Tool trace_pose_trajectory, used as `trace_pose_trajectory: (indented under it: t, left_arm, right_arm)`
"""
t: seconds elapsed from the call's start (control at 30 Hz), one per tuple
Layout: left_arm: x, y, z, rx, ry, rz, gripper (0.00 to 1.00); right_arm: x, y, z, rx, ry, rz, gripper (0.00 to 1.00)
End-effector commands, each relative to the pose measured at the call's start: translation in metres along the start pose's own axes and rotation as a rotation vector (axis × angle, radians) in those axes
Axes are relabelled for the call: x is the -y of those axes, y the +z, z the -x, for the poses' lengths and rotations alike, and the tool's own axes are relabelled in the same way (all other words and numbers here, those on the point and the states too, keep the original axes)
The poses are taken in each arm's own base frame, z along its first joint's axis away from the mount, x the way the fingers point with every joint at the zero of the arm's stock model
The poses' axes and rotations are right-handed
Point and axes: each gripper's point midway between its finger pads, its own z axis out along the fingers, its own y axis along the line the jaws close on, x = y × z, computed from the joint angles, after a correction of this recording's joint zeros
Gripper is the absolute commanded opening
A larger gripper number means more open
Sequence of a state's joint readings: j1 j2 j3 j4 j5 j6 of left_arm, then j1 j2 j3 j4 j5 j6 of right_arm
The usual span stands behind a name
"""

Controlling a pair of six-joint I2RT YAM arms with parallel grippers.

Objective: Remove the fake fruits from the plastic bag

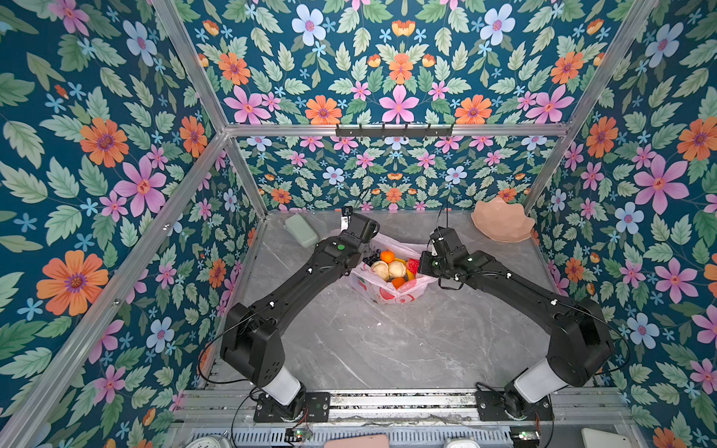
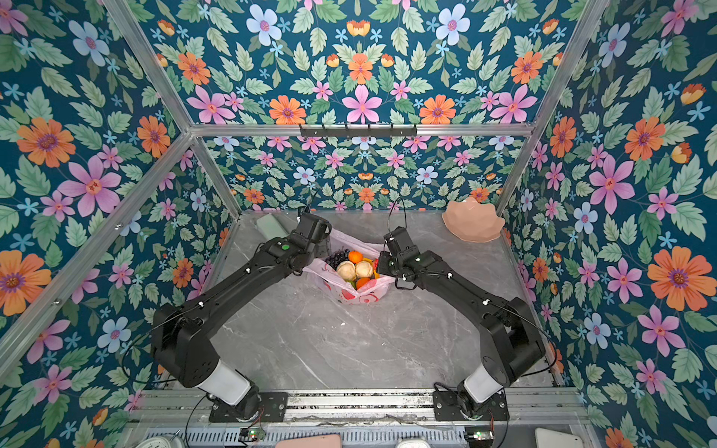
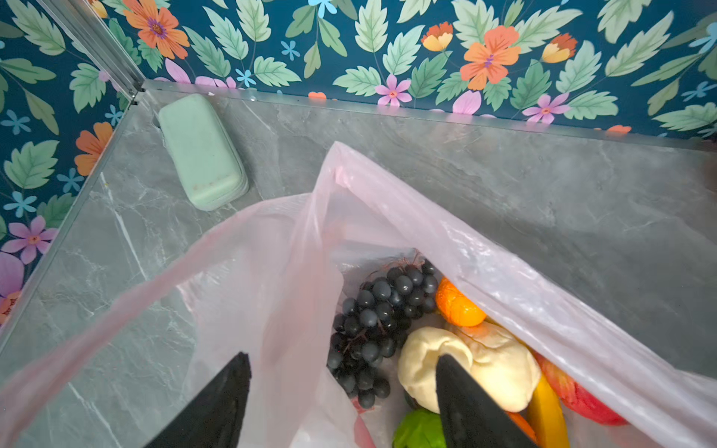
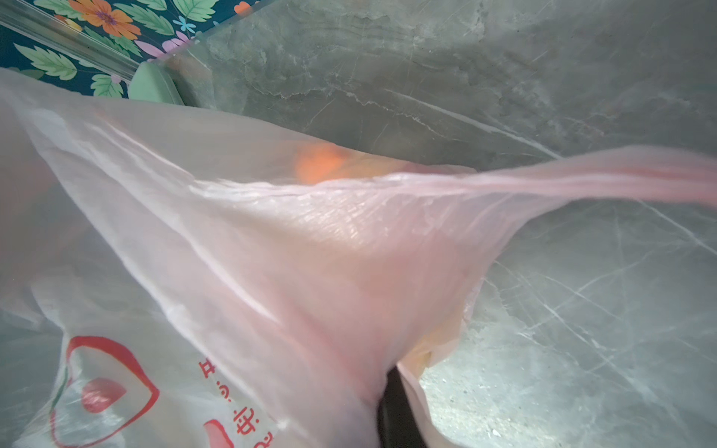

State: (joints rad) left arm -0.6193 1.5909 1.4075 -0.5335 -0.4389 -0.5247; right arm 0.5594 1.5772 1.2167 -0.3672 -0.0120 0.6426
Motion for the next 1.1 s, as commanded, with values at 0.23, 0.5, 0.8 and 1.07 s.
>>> trace_pose_trajectory:
  t: [0.23, 0.5, 0.8, 1.07]
  left_arm:
    - [0.006, 0.020, -0.038, -0.068, -0.098, -0.007, 0.84]
    - [0.013, 0.055, -0.097, -0.250, -0.209, -0.109, 0.81]
    - [-0.045, 0.082, -0.128, -0.263, -0.278, -0.126, 0.00]
    - [-0.084, 0.064, -0.146, -0.182, -0.296, -0.223, 0.00]
  right_arm:
    - [0.000, -0.002, 0.003, 0.035, -0.034, -0.033, 0.00]
    - [0.004, 0.000, 0.002, 0.034, 0.006, -0.046, 0.00]
    - [0.024, 0.005, 0.015, 0.006, 0.240, 0.099, 0.00]
    - [0.029, 0.010, 0.029, -0.003, 0.363, 0.253, 0.00]
